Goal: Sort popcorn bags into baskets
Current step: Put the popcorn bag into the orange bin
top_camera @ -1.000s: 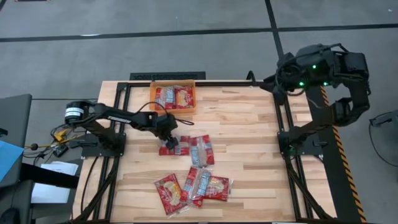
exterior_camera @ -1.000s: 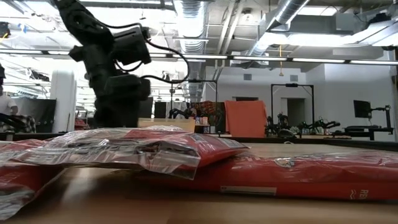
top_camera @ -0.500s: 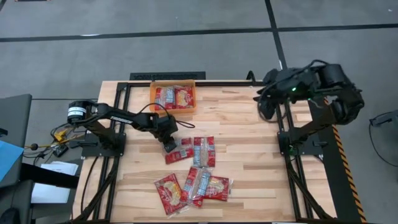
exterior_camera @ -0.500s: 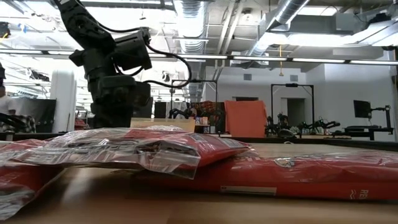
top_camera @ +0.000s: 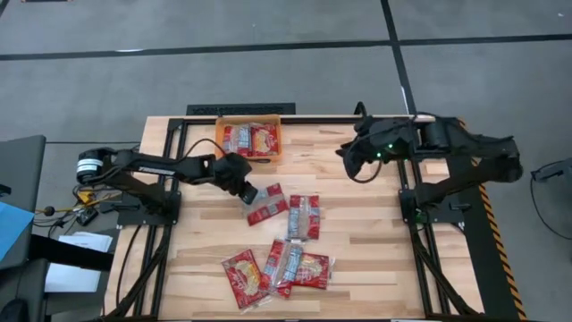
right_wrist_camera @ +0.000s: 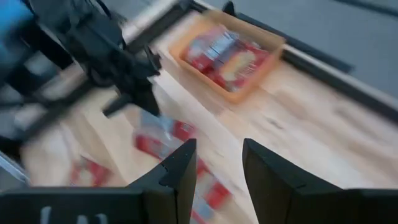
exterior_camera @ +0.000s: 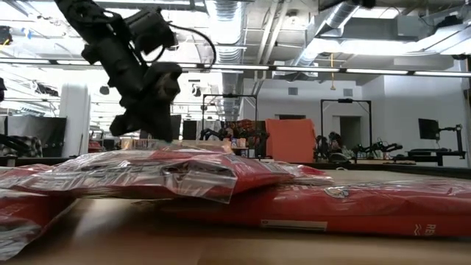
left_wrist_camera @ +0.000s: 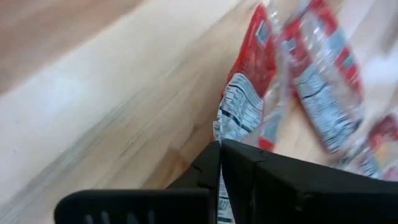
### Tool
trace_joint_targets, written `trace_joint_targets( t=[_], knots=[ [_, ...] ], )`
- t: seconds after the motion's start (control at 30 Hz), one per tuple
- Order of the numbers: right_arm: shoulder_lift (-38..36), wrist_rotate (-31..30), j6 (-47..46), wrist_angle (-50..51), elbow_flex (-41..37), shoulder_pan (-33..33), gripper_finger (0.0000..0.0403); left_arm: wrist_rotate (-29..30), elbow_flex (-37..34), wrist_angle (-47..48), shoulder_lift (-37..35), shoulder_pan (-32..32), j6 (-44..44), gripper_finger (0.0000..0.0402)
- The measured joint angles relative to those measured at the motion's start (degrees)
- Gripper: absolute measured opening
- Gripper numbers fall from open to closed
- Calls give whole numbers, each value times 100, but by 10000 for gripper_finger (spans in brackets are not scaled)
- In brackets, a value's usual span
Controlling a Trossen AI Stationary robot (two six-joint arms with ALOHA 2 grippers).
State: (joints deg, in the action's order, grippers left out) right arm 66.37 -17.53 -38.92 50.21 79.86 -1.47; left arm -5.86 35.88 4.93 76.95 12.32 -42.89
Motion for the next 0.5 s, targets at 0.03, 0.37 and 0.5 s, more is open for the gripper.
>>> trace_joint_targets(
  t=[0.03,0.37,0.5],
  knots=[
    [-139,93,-117,-430,-366,-47,158,21,0,-34,-93,2,-53,0],
    [-515,619,-788,-3155,-3017,-157,188,440,17,-188,-416,-37,9,3],
    [-434,941,-1027,-3612,-3565,-137,207,63,21,-172,-363,-41,748,43]
  ],
)
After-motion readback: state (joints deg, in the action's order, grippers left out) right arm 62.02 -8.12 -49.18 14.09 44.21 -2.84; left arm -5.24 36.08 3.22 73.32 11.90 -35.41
